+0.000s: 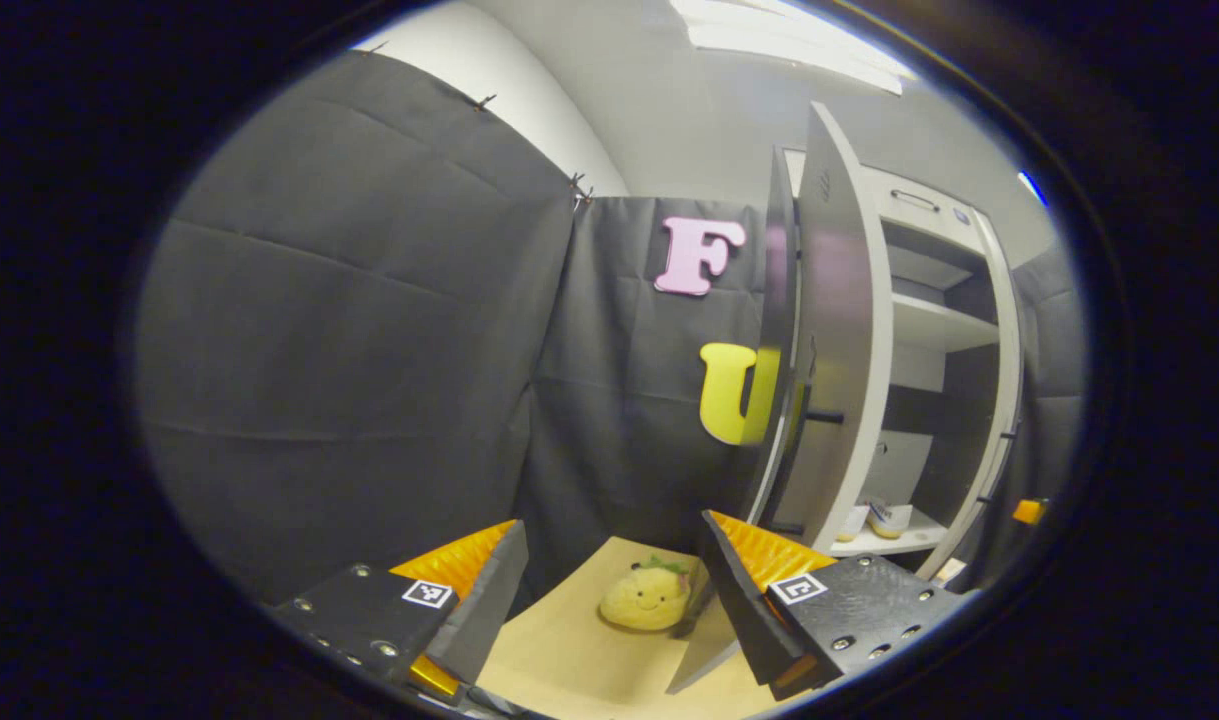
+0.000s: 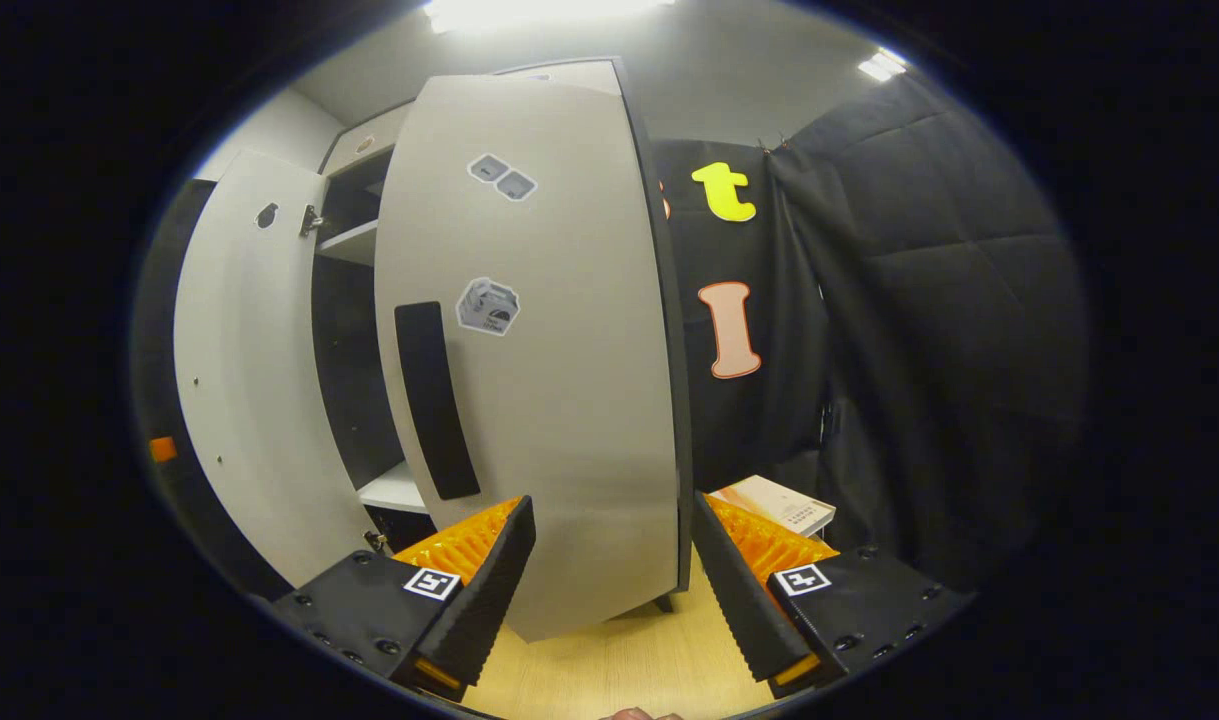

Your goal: Grab one shoe with the right hand and put it into the shoe cabinet, grab the other shoe with the left hand and put it into the shoe cabinet; then close the right door with the right hand and the left door with the left hand.

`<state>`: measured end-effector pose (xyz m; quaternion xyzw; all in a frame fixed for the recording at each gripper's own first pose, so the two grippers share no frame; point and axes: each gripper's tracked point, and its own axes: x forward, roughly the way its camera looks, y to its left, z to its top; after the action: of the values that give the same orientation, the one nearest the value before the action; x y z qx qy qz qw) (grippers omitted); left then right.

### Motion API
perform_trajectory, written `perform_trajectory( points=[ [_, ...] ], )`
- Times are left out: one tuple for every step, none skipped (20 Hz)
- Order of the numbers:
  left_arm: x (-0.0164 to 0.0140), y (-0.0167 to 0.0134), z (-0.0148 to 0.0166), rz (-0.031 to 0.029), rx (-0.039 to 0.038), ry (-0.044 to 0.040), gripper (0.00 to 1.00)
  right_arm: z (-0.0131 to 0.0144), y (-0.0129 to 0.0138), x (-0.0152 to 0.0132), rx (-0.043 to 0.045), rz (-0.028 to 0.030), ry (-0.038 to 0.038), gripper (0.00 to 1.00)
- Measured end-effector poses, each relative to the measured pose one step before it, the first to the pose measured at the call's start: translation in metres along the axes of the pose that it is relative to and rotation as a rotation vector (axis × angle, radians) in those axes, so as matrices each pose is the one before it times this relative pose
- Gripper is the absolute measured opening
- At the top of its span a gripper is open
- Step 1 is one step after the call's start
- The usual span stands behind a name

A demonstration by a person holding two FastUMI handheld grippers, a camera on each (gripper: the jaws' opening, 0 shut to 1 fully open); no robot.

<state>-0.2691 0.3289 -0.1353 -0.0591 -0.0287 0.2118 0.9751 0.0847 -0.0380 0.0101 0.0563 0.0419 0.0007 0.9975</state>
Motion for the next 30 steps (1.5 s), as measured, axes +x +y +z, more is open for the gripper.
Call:
perform_trajectory(
  points=[
    [0.01002,0.0001,0.00528,-0.02443,0.00144,-0.01018,1.0,-0.00763,-0.00077,-0.00222,-0.00529,-0.0067,0.00541,0.98],
    [0.01165,-0.00232,0.00529,-0.02985,0.0052,-0.01429,0.98,-0.00517,0.00019,-0.00167,-0.00755,-0.00862,0.00694,0.98],
    [0.00975,-0.00295,0.00484,-0.03222,0.00627,-0.00973,1.0,-0.00519,0.00069,-0.00151,-0.00475,-0.00642,0.00622,0.98],
    [0.00958,-0.0037,0.00528,-0.03501,0.00259,-0.00893,1.0,-0.00271,0.0013,-0.00193,-0.00339,-0.00588,0.00413,0.98],
    [0.0094,-0.00393,0.00508,-0.0337,-0.00274,-0.00564,1.0,-0.00119,-0.00072,-0.00148,-0.00246,-0.00919,0.00026,0.98],
    [0.00681,-0.00383,-0.00089,-0.03465,-0.00313,0.00344,1.0,-0.00045,-0.00012,-0.00159,-0.00234,-0.00828,-0.00174,0.98],
    [0.00636,-0.00438,0.00053,-0.03017,0.00661,-0.00024,1.0,-0.00033,-0.00133,-0.00261,-0.00203,-0.01029,-0.00259,0.98],
    [0.01009,-0.00253,0.0023,-0.02341,0.01644,-0.00167,1.0,0.00009,-0.00146,-0.00141,-0.00076,-0.01074,-0.00315,0.98],
    [0.0099,-0.00615,0.00112,-0.02479,0.02294,0.00255,1.0,-0.00161,-0.00371,-0.00112,0.00241,-0.01219,-0.00093,0.98],
    [0.00886,-0.00705,-0.00012,-0.03469,0.03199,0.00608,1.0,-0.00109,-0.00205,-0.00095,0.00587,-0.00903,0.00115,0.98],
    [0.00914,-0.00195,-0.00013,-0.0166,0.03316,-0.00892,1.0,-0.00188,-0.00186,-0.00068,0.00757,-0.00703,0.00381,0.98],
    [0.00655,-0.00037,-0.00011,-0.00217,0.01775,0.00065,0.99,-0.00198,-0.00307,-0.00002,0.00519,-0.00673,0.0063,0.98],
    [0.00286,-0.00369,-0.00028,-0.02022,0.00093,-0.00081,0.98,-0.00332,-0.00427,-0.00141,0.00171,-0.0086,0.00645,0.98],
    [0.00364,-0.0085,-0.00211,-0.02372,-0.00639,-0.00435,0.98,-0.00225,-0.00613,-0.00099,0.00016,-0.01275,0.00394,0.98],
    [-0.0001,-0.00206,-0.0007,-0.01099,0.00299,0.00152,1.0,-0.00137,-0.00547,-0.00135,0.00152,-0.01217,0.00148,0.98],
    [-0.00127,0.00138,0.00065,-0.00007,0.01694,0.00204,0.95,-0.00225,-0.00426,-0.00066,0.00341,-0.01091,0.00337,0.98],
    [-0.0002,-0.00194,0.00093,0.00184,0.01337,-0.00382,0.94,-0.00224,-0.00425,-0.0001,0.00426,-0.01093,0.00688,0.98],
    [0.00109,-0.00163,-0.00042,-0.00333,0.00386,0.00308,0.94,-0.00142,-0.0043,-0.00032,0.00748,-0.01176,0.00622,0.98],
    [0.00196,-0.00359,-0.00234,-0.01315,-0.01395,0.00456,0.95,-0.00109,-0.00233,-0.00074,0.00718,-0.00471,0.00689,0.98],
    [0.00202,-0.00494,-0.00347,-0.02235,-0.03236,0.01375,0.95,-0.00029,-0.00082,-0.00142,0.0009,-0.00557,0.00266,0.98],
    [0.00163,-0.00903,-0.0033,-0.03243,-0.03962,0.01222,0.95,0.00209,-0.0025,-0.00154,-0.01077,-0.01049,-0.01011,0.98],
    [0.00236,-0.01089,-0.00176,-0.02932,-0.03518,0.00479,0.95,0.0037,-0.00361,-0.00016,-0.02091,-0.01682,-0.01664,0.98],
    [0.00148,-0.00759,-0.00176,-0.01759,-0.02256,0.00452,0.95,0.00354,-0.00225,0.0005,-0.02017,-0.00974,-0.01108,0.98],
    [0.00098,-0.00637,0.00328,0.00224,-0.00148,-0.00792,0.94,0.00237,-0.00148,0.00431,-0.00736,0.0014,0.00076,0.98],
    [0.00014,-0.00508,0.00087,0.01591,0.01768,-0.01074,0.94,0.00044,-0.00351,0.00297,0.00786,0.00194,0.00542,0.98],
    [-0.00355,-0.00387,0.00217,0.02705,0.02551,-0.0075,0.92,0.00346,-0.00253,0.00354,0.01457,0.00539,-0.00724,0.98],
    [-0.00327,-0.00772,0.00127,0.02385,0.02851,-0.00498,0.92,0.00488,-0.00491,0.00476,0.00805,-0.00194,-0.01616,0.98],
    [0.00087,-0.00631,0.00222,0.02297,0.02153,-0.00028,0.94,0.00457,-0.00652,0.0072,0.00024,-0.00662,-0.00651,0.98],
    [0.00085,-0.00521,-0.00085,0.02715,0.01486,0.00565,0.93,0.00371,-0.00357,0.00904,0.00125,0.00501,0.00106,0.98],
    [-0.00058,-0.00473,0.00005,0.02685,0.00586,0.00283,0.93,0.00185,-0.00098,0.0059,0.00349,0.01435,0.00485,0.98]
  ],
)
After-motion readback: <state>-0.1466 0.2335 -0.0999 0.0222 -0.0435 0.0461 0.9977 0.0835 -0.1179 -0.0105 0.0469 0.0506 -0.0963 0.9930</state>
